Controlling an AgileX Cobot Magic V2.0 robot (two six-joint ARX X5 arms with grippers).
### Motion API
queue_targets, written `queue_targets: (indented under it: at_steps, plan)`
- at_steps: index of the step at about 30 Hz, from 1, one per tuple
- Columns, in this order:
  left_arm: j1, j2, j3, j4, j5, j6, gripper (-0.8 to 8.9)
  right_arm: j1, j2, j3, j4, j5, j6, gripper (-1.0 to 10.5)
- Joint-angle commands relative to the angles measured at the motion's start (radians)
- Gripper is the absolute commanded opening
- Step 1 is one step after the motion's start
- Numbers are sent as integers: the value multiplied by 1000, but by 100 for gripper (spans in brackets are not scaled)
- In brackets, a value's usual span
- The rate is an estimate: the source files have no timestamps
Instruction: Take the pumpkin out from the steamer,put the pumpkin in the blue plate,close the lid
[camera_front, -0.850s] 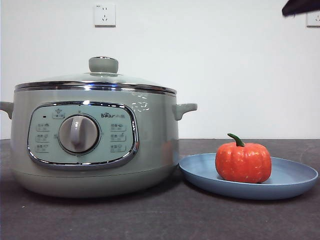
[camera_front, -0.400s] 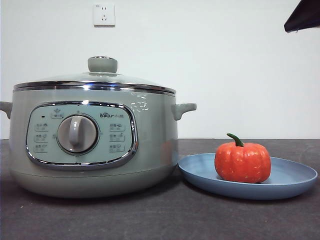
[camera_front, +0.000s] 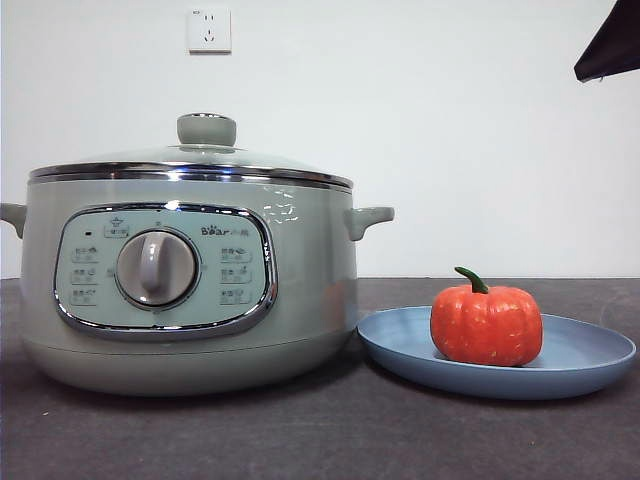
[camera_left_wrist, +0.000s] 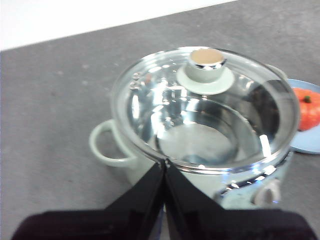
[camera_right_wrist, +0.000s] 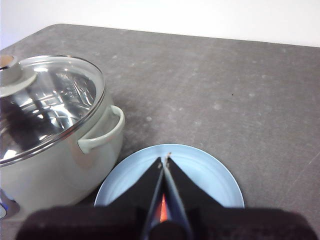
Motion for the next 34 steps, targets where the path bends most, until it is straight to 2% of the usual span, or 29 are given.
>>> queue_targets:
  at_steps: [1, 4, 7, 13, 21, 27, 34]
  plan:
    - [85, -50, -21, 43, 37, 48, -4, 0, -2, -7, 6, 3, 10, 0]
    - [223, -116, -86, 137, 80, 47, -4, 0, -2, -7, 6, 3, 10, 0]
    - [352, -185, -185, 245, 81, 47, -4, 0, -2, -7, 6, 3, 10, 0]
    - [503, -285, -406, 341, 81, 43, -4, 0, -2, -7, 6, 3, 10, 0]
    - [554, -312, -618, 467, 145, 32, -4, 0, -2, -7, 6, 3, 10, 0]
    - [555, -312, -639, 445, 158, -12, -4, 0, -2, -7, 6, 3, 10, 0]
    - [555, -311, -639, 445, 154, -10, -4, 0, -2, -7, 5, 3, 10, 0]
